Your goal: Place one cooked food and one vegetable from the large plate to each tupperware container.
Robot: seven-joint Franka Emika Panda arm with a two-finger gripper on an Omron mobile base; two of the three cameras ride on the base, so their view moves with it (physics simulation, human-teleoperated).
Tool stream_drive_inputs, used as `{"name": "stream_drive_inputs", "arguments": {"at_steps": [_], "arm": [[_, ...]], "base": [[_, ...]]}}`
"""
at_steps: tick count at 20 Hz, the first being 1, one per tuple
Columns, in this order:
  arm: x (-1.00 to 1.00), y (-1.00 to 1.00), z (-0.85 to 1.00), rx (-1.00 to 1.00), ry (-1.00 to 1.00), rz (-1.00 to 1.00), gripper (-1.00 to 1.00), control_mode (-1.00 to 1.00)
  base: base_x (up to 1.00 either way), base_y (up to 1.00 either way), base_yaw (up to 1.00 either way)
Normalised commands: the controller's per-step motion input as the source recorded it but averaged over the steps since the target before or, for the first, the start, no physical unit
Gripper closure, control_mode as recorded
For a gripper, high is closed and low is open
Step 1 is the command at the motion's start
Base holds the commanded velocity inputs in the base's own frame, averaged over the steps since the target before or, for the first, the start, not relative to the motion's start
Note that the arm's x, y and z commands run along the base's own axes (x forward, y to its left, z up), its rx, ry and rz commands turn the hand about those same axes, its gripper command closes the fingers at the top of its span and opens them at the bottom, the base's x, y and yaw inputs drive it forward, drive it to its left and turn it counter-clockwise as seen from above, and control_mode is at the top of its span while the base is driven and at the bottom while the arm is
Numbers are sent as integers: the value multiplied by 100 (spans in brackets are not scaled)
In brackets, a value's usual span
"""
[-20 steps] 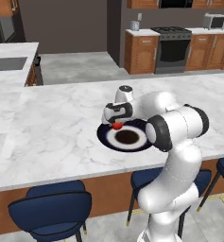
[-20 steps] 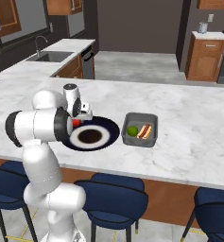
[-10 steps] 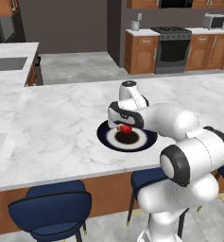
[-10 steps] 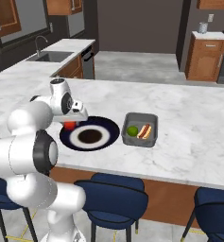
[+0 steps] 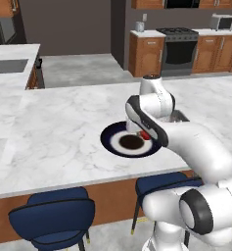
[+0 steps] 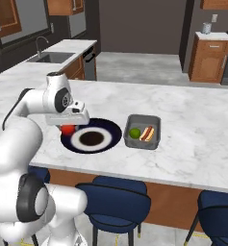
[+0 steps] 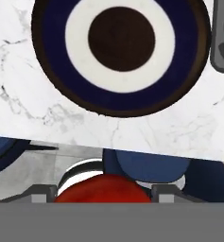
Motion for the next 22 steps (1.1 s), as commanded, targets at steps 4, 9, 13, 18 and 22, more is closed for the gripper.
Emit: {"name": "stream_drive_inputs", "arguments": {"at_steps": [4,9,13,18,22], "arm": [[-100,-19,10,0,-21,-2,100,-100],[-84,-1,-1,0,-21,-1,100,-100],[0,-12,-11,2,9,-1,100,-100],[0,0,0,0,0,0,100,-100],[0,0,0,0,0,0,100,-100]], "base": [[0,0,0],[0,0,0],[0,0,0],[0,0,0],[0,0,0]]}}
